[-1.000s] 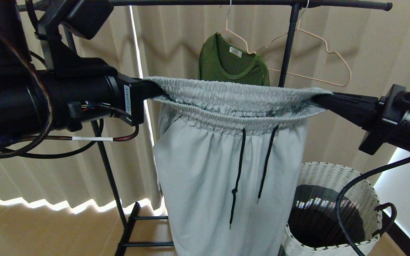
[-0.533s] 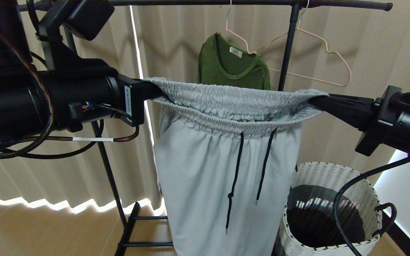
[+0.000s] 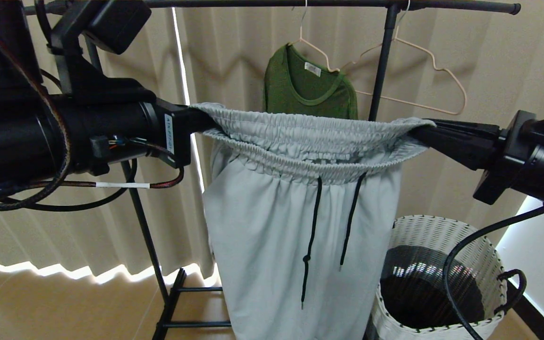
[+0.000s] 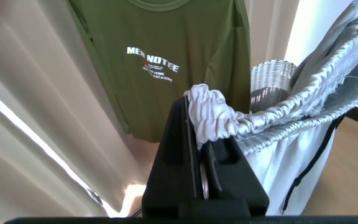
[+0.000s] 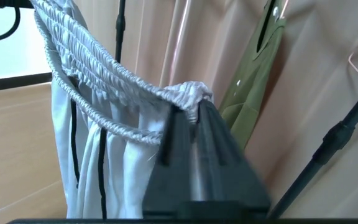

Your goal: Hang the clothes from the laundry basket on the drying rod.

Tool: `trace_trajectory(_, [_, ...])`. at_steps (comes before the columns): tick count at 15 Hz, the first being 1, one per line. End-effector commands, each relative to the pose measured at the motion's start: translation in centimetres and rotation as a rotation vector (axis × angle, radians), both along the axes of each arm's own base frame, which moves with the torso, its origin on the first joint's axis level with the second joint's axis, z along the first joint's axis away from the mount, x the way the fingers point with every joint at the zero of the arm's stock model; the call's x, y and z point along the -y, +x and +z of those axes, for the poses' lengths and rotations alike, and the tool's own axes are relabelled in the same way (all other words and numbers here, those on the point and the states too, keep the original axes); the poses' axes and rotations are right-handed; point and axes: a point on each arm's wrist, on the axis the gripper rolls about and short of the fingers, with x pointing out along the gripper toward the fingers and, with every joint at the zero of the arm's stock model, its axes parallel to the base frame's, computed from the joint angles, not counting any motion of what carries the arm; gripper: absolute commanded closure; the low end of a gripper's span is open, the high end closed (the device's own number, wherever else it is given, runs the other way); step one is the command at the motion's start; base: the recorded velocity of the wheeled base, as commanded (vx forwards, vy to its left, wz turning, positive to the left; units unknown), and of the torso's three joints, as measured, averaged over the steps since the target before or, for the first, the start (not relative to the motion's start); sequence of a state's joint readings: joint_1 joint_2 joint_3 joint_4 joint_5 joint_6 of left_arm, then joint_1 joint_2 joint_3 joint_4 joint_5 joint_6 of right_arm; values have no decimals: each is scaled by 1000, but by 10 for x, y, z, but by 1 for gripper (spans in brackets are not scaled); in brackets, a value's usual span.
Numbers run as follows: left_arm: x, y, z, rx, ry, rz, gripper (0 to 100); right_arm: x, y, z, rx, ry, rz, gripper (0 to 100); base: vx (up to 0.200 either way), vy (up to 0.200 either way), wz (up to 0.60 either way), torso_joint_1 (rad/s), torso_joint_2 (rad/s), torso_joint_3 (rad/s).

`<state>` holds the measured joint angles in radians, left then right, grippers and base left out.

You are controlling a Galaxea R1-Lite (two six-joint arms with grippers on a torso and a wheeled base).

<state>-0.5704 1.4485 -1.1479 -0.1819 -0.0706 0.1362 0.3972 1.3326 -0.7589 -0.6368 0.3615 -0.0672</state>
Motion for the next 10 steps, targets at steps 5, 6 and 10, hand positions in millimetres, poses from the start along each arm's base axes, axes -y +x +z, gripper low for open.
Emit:
trace_trajectory(5, [-3, 7, -4, -13, 15, 73, 100, -5, -3, 0, 5, 9, 35, 0, 0, 0, 0, 0, 0, 0])
trace_trajectory(6, [-3, 13, -8, -21, 26, 120, 100, -7, -5, 2, 28, 19, 49, 0, 0, 0, 0, 0, 0, 0])
trace_trajectory(10, [-4, 17, -10, -25, 33, 163, 100, -9, -7, 0, 35, 23, 61, 0, 0, 0, 0, 0, 0, 0])
